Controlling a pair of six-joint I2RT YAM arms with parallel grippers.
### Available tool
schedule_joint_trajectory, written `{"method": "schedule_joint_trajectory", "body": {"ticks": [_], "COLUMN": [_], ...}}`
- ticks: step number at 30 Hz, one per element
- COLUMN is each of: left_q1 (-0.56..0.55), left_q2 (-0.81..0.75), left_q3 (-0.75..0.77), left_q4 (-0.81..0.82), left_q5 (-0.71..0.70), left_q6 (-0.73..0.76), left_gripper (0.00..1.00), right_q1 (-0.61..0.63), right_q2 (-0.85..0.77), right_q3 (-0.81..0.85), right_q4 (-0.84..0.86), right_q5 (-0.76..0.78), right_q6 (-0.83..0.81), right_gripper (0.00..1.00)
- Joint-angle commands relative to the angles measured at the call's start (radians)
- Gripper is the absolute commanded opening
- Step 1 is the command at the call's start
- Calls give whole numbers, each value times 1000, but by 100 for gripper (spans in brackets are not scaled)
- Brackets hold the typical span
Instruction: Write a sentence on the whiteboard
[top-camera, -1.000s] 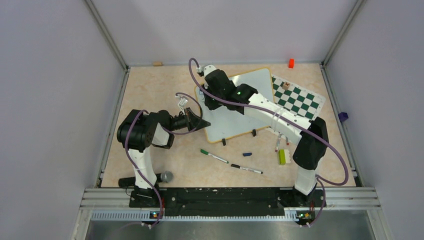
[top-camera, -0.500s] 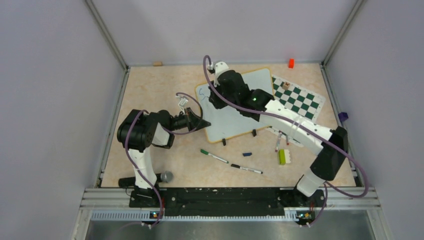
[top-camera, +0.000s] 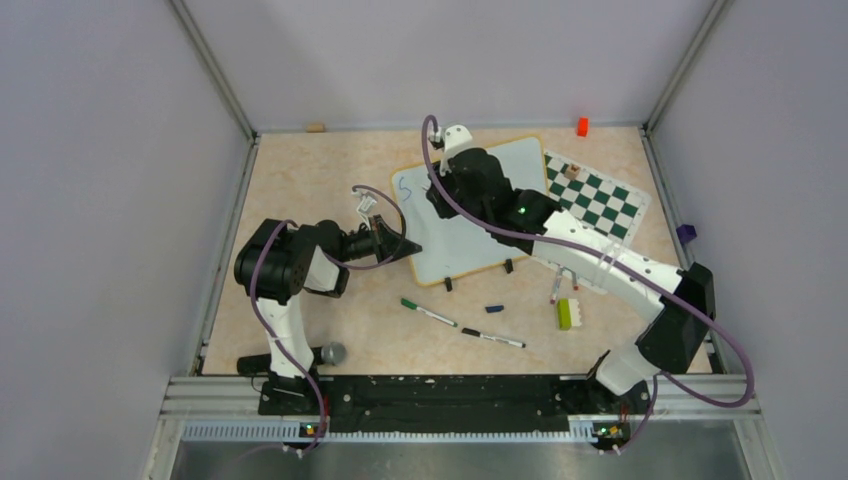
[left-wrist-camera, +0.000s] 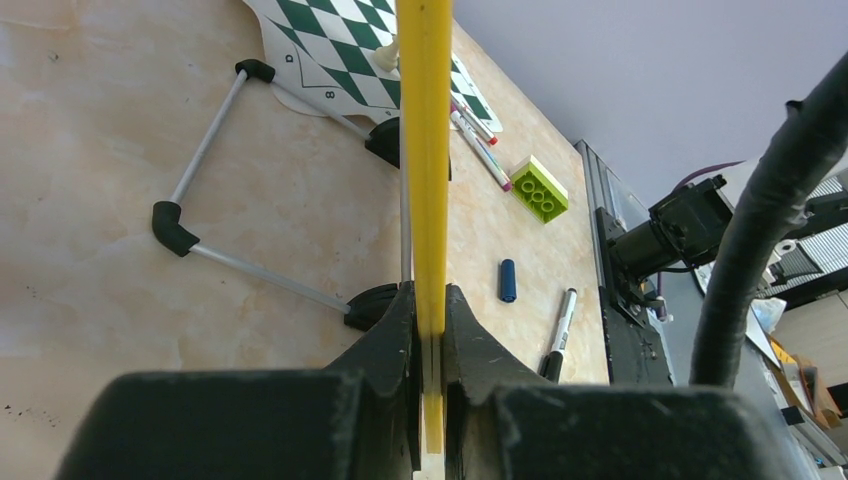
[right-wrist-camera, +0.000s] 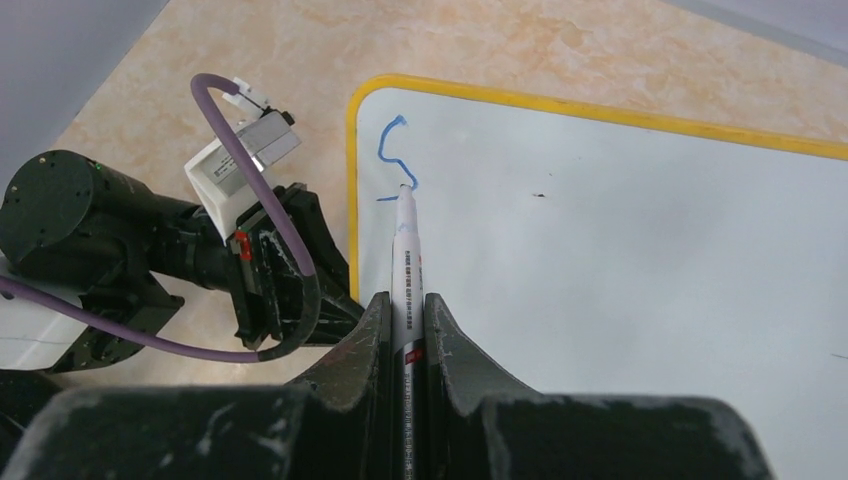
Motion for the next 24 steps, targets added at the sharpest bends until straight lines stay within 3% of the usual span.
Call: {"method": "schedule_joint_trajectory", "body": {"ticks": [1, 24], "left_q1": [-21, -21], "left_q2": [-1, 7], "left_q3": [1, 6], "left_q4": [99, 99], "left_q5": [57, 71], "left_q6": [53, 52], "left_gripper": [0, 0], "right_q1": [-3, -4], "right_q2": [-45, 114], "right_q3": [-6, 141], "right_q4": [58, -51], "right_q5": [-15, 46], "right_q6": [-20, -44], "right_gripper": [0, 0]}}
